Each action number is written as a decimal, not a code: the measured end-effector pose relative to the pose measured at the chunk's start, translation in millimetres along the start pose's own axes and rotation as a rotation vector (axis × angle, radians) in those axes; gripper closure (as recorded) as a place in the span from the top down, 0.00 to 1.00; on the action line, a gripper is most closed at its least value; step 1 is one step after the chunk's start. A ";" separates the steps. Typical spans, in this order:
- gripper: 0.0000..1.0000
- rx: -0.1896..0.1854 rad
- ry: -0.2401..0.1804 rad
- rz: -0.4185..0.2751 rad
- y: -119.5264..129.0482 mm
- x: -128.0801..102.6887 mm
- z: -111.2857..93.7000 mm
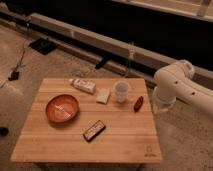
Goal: Place the bottle in the ceramic bowl
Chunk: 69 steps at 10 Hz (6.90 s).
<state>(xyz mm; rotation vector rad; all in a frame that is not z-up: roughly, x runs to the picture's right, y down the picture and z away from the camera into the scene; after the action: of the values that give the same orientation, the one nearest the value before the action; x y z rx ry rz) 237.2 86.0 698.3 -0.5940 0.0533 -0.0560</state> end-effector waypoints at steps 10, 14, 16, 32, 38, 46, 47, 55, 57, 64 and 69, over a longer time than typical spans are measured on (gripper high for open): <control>0.06 -0.077 0.041 -0.212 -64.6 -81.0 -20.1; 0.12 -0.063 0.031 -0.319 -93.6 -124.1 -32.8; 0.26 -0.060 0.036 -0.332 -95.2 -122.5 -34.7; 0.24 -0.066 0.049 -0.577 -161.3 -215.7 -10.9; 0.45 -0.079 0.068 -0.679 -189.8 -233.6 10.0; 0.65 -0.088 0.063 -0.765 -211.2 -265.6 39.1; 0.65 -0.063 0.048 -0.786 -214.8 -276.4 41.6; 0.65 -0.054 -0.018 -0.823 -220.8 -298.1 90.3; 0.65 -0.064 -0.027 -0.827 -217.6 -298.4 108.5; 0.65 -0.047 -0.024 -0.812 -220.4 -309.5 105.4; 0.65 -0.027 0.078 -0.566 -243.9 -317.2 98.2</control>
<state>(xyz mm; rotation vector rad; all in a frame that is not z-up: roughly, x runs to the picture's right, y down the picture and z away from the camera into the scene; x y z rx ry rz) -81.7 -39.4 927.1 -0.6188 -0.0396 -0.6282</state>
